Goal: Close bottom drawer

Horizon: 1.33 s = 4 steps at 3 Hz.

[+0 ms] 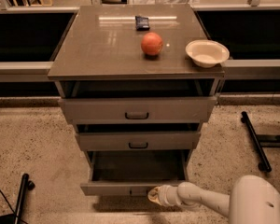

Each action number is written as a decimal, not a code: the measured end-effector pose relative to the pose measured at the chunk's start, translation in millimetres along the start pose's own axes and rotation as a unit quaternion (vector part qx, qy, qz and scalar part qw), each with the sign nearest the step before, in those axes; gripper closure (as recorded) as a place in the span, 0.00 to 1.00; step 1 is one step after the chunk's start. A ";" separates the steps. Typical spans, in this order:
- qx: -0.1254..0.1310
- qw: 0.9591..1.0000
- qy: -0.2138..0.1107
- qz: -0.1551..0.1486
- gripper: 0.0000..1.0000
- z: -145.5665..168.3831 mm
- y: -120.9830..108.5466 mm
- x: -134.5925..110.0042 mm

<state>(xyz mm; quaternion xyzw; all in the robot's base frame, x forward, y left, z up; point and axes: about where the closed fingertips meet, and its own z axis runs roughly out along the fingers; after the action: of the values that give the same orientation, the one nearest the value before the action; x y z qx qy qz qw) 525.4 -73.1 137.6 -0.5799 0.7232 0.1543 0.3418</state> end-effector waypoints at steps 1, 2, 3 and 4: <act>0.002 1.000 -0.005 0.003 0.60 17.6 -24.7 -4.6; 0.011 1.000 0.000 -0.010 0.37 24.9 -50.2 -8.6; 0.027 0.999 0.000 -0.026 0.13 21.9 -78.0 -14.1; 0.038 0.998 -0.024 -0.035 0.00 18.0 -99.9 -23.1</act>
Offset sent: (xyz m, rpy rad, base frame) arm 0.0971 0.0014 0.0038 -0.0449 -0.0770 -0.0005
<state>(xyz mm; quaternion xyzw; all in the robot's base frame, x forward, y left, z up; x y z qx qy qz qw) 627.6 -73.0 157.6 -0.5877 0.6993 0.1282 0.3861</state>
